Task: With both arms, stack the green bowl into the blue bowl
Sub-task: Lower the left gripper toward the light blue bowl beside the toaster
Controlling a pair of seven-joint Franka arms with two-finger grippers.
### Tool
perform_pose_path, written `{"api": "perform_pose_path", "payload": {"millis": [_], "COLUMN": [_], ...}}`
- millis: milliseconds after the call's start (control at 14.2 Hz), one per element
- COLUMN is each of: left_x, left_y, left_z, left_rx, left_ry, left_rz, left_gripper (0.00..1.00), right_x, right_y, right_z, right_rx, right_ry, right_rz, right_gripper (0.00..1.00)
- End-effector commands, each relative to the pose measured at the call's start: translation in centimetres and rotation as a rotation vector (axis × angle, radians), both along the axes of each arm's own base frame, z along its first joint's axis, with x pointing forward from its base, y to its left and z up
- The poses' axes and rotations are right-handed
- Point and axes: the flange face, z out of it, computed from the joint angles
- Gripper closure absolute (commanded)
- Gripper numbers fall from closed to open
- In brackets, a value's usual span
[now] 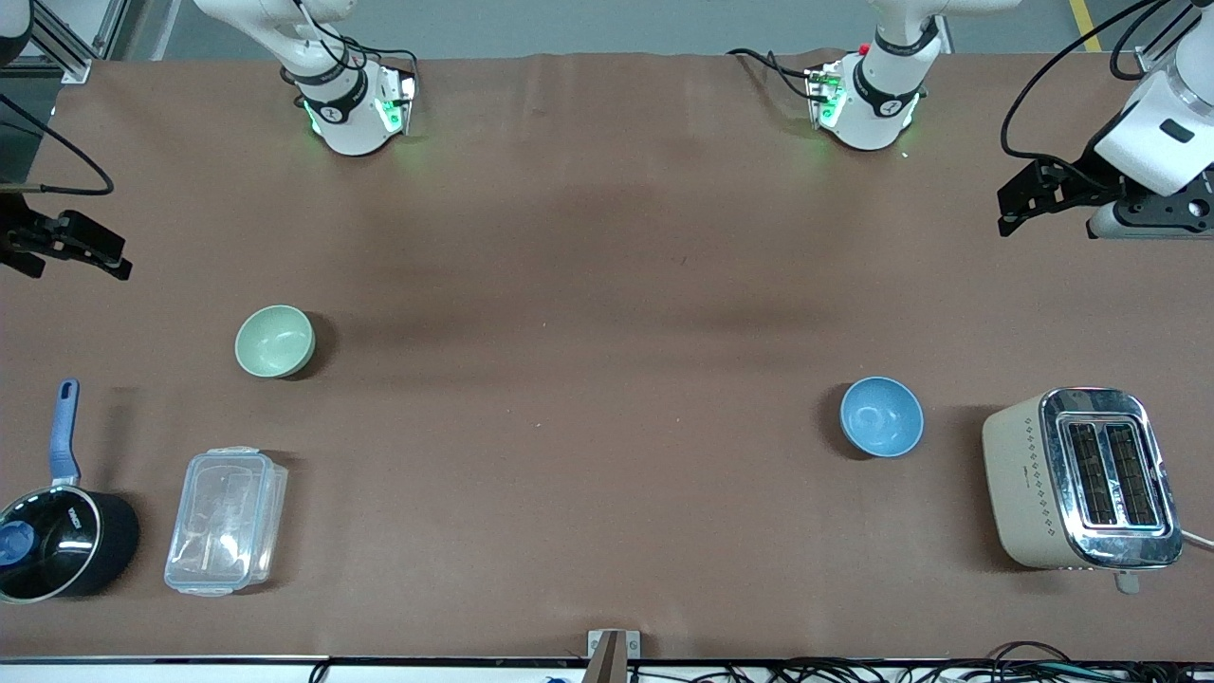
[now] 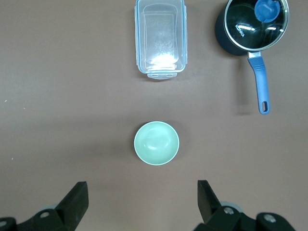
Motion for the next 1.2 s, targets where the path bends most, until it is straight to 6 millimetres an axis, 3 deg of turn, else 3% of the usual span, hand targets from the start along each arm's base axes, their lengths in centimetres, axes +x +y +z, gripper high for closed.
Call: {"api": "perform_pose_path", "payload": {"millis": [0,282,423,704,915,1127], "left_x": [0.4,2.9,5.7,10.9,11.7,11.7], "left_y": [-0.1,0.0,-0.3,0.2,0.5,0.7], "left_z": [0.3,-2.3,-5.6,-16.2,-22.2,-30.3], "left_rx": [-0.013,0.001,-0.006,-0.009,0.007,0.002], "left_ry": [0.000,0.032,0.011,0.022,0.015,0.008], "left_rz": [-0.009,-0.003,0.010,0.031,0.078,0.113], "left_gripper": [0.00,0.00,0.00,0.00,0.00,0.00], "right_x": [-0.2,-0.3,-0.2,0.0,0.6,0.7], "right_y": [-1.1,-1.3,-1.6,-1.6,-1.8,-1.7], "right_z": [-0.4,-0.3,-0.4,-0.5,-0.4,0.0], "right_rx": [0.054,0.048,0.040,0.039,0.037,0.032], "right_ry": [-0.001,0.000,0.002,-0.007,-0.033,-0.045], "right_rz": [0.003,0.003,-0.001,-0.001,-0.002,-0.002], "right_gripper": [0.00,0.00,0.00,0.00,0.00,0.00]}}
